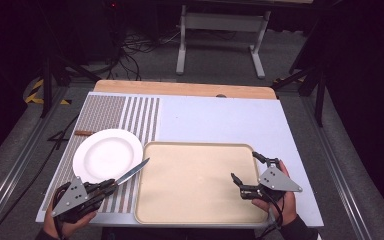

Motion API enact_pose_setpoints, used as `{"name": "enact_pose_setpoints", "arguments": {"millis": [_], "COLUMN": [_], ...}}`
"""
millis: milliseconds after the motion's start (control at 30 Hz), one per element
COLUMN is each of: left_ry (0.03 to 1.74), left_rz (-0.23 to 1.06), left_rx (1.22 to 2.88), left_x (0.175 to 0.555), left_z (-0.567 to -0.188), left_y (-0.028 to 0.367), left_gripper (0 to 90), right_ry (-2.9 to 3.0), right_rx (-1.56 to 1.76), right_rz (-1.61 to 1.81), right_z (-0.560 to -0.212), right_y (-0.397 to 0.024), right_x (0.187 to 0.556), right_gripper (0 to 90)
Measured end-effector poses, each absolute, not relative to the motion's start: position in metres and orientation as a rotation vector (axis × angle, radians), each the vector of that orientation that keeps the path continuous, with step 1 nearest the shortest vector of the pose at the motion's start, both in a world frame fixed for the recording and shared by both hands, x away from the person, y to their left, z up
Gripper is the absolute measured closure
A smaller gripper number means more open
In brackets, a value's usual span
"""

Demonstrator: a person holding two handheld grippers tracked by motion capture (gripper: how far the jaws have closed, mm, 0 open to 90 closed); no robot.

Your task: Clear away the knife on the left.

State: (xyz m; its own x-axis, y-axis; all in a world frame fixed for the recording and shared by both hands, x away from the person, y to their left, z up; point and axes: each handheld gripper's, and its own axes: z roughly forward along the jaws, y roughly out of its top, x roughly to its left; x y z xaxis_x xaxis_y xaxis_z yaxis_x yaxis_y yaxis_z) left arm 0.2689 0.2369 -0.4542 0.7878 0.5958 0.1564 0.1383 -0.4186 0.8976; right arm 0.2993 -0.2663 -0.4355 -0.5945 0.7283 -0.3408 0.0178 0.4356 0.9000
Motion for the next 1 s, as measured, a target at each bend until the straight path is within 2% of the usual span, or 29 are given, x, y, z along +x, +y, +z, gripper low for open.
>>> {"name": "enact_pose_setpoints", "arguments": {"millis": [467,1000], "left_ry": [0.458,0.391], "left_rz": [0.526,0.411], "left_rx": [2.045,2.219], "left_x": [0.296,0.308], "left_z": [-0.446,-0.472], "left_y": [0.161,0.099], "left_gripper": [77.7,77.7], "right_ry": [1.941,1.959], "right_rx": [0.630,0.617], "right_rz": [1.193,1.186], "right_z": [-0.436,-0.438], "right_y": [-0.268,-0.267], "right_x": [0.299,0.299], "right_gripper": [10.1,11.0]}}
